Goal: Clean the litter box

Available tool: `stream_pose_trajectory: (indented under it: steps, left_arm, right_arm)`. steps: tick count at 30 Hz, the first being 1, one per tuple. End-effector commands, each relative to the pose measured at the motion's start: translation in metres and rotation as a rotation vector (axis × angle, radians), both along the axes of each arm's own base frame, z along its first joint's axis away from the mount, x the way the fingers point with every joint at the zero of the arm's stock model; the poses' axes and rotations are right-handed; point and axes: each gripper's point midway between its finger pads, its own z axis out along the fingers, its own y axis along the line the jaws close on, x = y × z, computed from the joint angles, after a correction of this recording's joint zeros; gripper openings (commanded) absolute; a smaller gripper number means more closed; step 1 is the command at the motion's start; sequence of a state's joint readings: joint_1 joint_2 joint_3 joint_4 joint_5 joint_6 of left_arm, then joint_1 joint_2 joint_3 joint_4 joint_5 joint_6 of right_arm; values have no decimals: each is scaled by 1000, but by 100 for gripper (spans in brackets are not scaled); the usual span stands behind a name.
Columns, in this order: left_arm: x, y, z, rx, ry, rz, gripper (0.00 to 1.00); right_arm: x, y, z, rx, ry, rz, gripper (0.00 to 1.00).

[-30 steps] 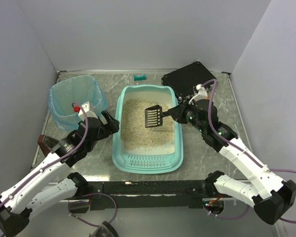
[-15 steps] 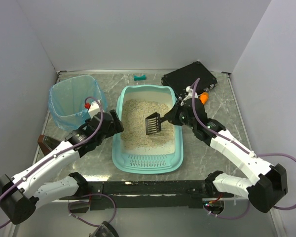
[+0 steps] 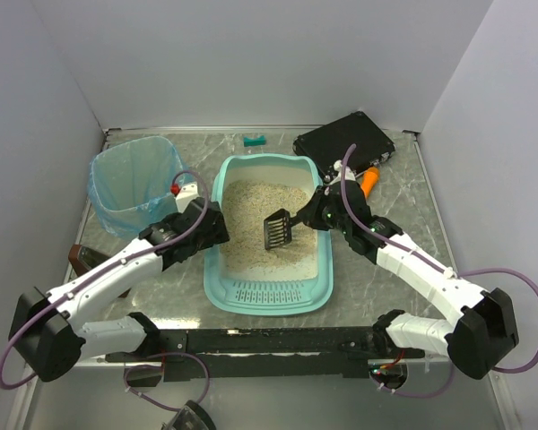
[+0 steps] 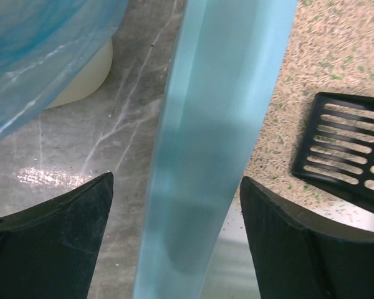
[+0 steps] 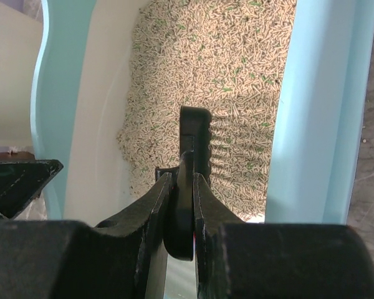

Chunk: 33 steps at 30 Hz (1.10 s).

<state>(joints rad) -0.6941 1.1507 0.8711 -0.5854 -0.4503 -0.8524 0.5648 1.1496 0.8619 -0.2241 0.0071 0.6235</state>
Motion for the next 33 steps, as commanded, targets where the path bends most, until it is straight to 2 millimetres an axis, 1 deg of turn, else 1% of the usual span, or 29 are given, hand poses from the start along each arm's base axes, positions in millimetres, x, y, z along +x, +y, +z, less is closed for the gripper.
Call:
stream_pose_trajectory:
  steps: [1,3,4,6,7,8,9,10,11,14,15,16,17,18,19,21,25,26,27,29,30,31,32,33]
  left_arm:
    - [5,-1,5,42,9,5,85]
    - [5,-1,4,57,19,8,84]
    - [3,-2,-1,75,33,-2,83]
    - [4,-2,-4,97,39,-1,81]
    - [2,-4,-8,116,55,-10,81]
    - [4,-3,-7,129,48,4,79]
    - [3,-3,-8,143,53,4,74]
    - [2,-5,-12,164,62,-2,72]
    - [3,-4,-11,179,61,12,70]
    - [2,-7,-16,213,75,7,68]
    - [2,-9,-17,219,76,2,63]
    - [2,-11,-21,230,87,-9,61]
    - [2,-13,-20,231,87,-8,59]
    - [3,-13,-20,234,87,-6,52]
    - [1,-15,-21,240,90,-9,48]
    - [2,-17,-18,242,83,-9,38]
    - [1,-22,-15,242,81,-21,26]
    - [2,-25,-12,235,77,-23,23]
    - [2,-26,-11,233,80,-29,18]
    - [1,-29,-7,229,82,-35,13]
    - [0,-32,-7,230,85,-41,9]
    - [-2,-33,-6,225,87,-39,8]
    - [-3,-34,-6,223,89,-39,4]
    - [-5,-36,-5,222,90,-43,1]
  right_arm:
    - [7,3,11,30,-39,-5,0]
    - [7,3,10,27,-38,-5,0]
    - [7,3,9,27,-38,-4,0]
    - [7,2,9,27,-39,-7,0]
    - [6,2,8,25,-36,-5,0]
    - [6,2,6,23,-34,-8,0]
    - [6,1,7,23,-36,-9,0]
    - [6,1,6,21,-33,-9,0]
    - [6,0,5,21,-32,-11,0]
    - [5,0,5,19,-33,-12,0]
    - [4,0,6,18,-37,-9,0]
    - [4,-1,7,18,-40,-9,0]
    - [4,-1,8,19,-43,-9,0]
    - [4,-2,9,17,-52,-5,0]
    - [5,-1,12,20,-64,-3,0]
    - [5,-1,11,15,-67,-1,0]
    - [9,-2,9,-7,-77,-3,0]
    - [8,-2,7,-15,-62,3,0]
    - [8,-1,9,-19,-63,8,0]
    - [7,-3,7,-18,-42,-5,0]
    - [7,-2,6,-11,-39,-11,0]
    - [7,-1,5,-1,-37,-7,0]
    - [7,3,2,27,-24,-13,0]
    - [4,10,2,57,-11,19,0]
